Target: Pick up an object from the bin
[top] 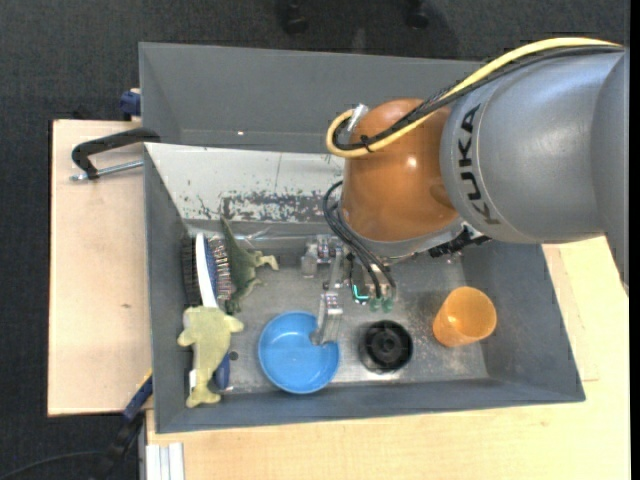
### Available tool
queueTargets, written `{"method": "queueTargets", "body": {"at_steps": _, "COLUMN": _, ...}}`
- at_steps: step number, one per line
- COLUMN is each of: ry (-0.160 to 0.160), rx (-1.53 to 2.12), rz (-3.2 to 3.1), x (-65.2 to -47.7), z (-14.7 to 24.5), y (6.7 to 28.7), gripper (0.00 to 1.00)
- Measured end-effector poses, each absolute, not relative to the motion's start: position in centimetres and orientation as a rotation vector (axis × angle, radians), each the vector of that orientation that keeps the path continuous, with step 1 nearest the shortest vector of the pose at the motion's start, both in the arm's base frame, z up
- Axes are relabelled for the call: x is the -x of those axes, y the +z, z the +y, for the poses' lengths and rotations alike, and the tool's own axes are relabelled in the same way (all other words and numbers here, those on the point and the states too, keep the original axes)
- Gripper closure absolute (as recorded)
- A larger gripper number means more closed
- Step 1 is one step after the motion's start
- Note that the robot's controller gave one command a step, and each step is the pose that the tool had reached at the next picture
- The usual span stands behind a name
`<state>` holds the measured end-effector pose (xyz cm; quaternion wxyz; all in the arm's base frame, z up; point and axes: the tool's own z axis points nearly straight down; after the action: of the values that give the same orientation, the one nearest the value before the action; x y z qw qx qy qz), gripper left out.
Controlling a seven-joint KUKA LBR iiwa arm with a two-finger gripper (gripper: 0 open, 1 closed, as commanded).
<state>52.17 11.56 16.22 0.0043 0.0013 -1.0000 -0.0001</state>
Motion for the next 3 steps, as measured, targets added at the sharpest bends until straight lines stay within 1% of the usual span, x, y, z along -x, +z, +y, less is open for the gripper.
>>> {"method": "queueTargets", "body": {"at_steps": 1, "ry": 0.0, "rx": -0.289, "rz": -3.12, "x": -49.8, "z": 12.5, "y": 6.7, "gripper": 0.0}}
{"method": "queueTargets", "body": {"at_steps": 2, "ry": -0.003, "rx": -0.75, "rz": -3.059, "x": -49.5, "z": 12.9, "y": 10.2, "gripper": 0.0}}
{"method": "queueTargets", "body": {"at_steps": 3, "ry": -0.003, "rx": -0.918, "rz": -3.013, "x": -49.3, "z": 13.5, "y": 11.0, "gripper": 0.0}}
